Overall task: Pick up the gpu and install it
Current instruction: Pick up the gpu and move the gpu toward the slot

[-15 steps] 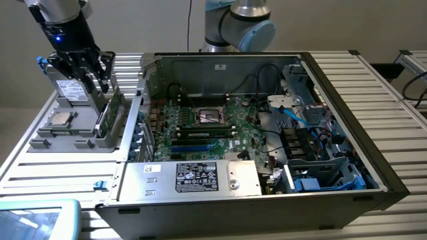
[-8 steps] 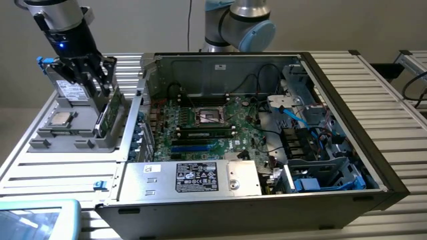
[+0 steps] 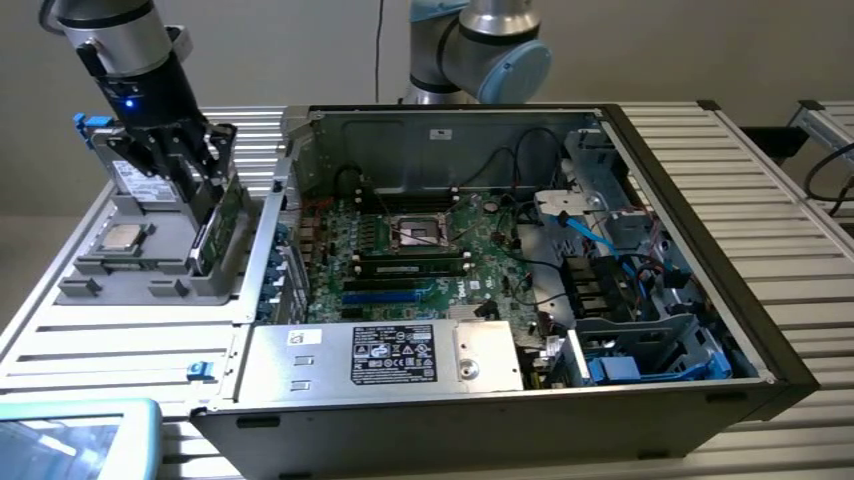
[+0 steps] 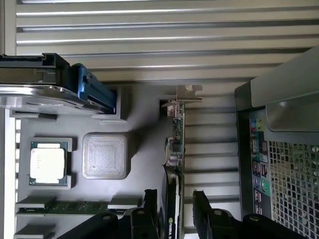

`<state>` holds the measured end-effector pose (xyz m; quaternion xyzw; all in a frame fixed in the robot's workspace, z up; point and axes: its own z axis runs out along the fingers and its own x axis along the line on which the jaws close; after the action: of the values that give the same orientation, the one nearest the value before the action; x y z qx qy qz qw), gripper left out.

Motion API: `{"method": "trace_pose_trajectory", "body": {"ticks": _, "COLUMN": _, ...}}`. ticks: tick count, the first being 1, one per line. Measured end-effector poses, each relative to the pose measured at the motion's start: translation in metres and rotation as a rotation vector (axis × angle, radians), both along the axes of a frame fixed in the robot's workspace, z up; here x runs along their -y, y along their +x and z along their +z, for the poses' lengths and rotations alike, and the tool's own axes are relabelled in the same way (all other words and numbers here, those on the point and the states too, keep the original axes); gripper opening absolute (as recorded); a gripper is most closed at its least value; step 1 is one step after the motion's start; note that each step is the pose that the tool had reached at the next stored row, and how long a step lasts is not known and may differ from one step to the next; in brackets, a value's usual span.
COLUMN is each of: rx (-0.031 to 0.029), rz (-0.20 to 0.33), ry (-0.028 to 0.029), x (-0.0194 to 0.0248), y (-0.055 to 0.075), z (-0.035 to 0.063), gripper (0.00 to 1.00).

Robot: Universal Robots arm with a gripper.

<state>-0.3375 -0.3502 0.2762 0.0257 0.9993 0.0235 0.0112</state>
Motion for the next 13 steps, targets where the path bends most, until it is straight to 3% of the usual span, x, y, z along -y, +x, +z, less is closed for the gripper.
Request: {"method": "trace_pose_trajectory", "body": {"ticks": 13, "rx": 0.0, "rz": 0.002, "ry": 0.0, "x": 0.0031, "y": 0.0, "z": -0.0237, "gripper": 0.43}}
